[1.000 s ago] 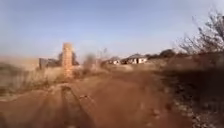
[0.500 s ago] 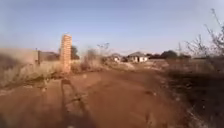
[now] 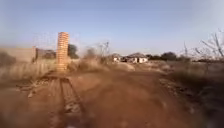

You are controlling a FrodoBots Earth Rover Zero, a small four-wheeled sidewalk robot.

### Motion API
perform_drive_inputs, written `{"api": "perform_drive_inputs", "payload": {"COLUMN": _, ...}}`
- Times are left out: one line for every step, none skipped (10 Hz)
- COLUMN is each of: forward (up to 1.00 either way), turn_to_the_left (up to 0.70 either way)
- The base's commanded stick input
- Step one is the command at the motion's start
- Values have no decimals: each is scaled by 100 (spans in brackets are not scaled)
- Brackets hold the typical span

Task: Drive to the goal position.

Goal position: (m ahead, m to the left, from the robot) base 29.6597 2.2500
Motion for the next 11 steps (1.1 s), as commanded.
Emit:
{"api": "perform_drive_inputs", "payload": {"forward": 70, "turn_to_the_left": -35}}
{"api": "perform_drive_inputs", "payload": {"forward": 70, "turn_to_the_left": -31}}
{"api": "perform_drive_inputs", "payload": {"forward": 70, "turn_to_the_left": -13}}
{"api": "perform_drive_inputs", "payload": {"forward": 70, "turn_to_the_left": 0}}
{"api": "perform_drive_inputs", "payload": {"forward": 70, "turn_to_the_left": 0}}
{"api": "perform_drive_inputs", "payload": {"forward": 70, "turn_to_the_left": 0}}
{"api": "perform_drive_inputs", "payload": {"forward": 70, "turn_to_the_left": 0}}
{"api": "perform_drive_inputs", "payload": {"forward": 70, "turn_to_the_left": 0}}
{"api": "perform_drive_inputs", "payload": {"forward": 70, "turn_to_the_left": 0}}
{"api": "perform_drive_inputs", "payload": {"forward": 70, "turn_to_the_left": 0}}
{"api": "perform_drive_inputs", "payload": {"forward": 70, "turn_to_the_left": 0}}
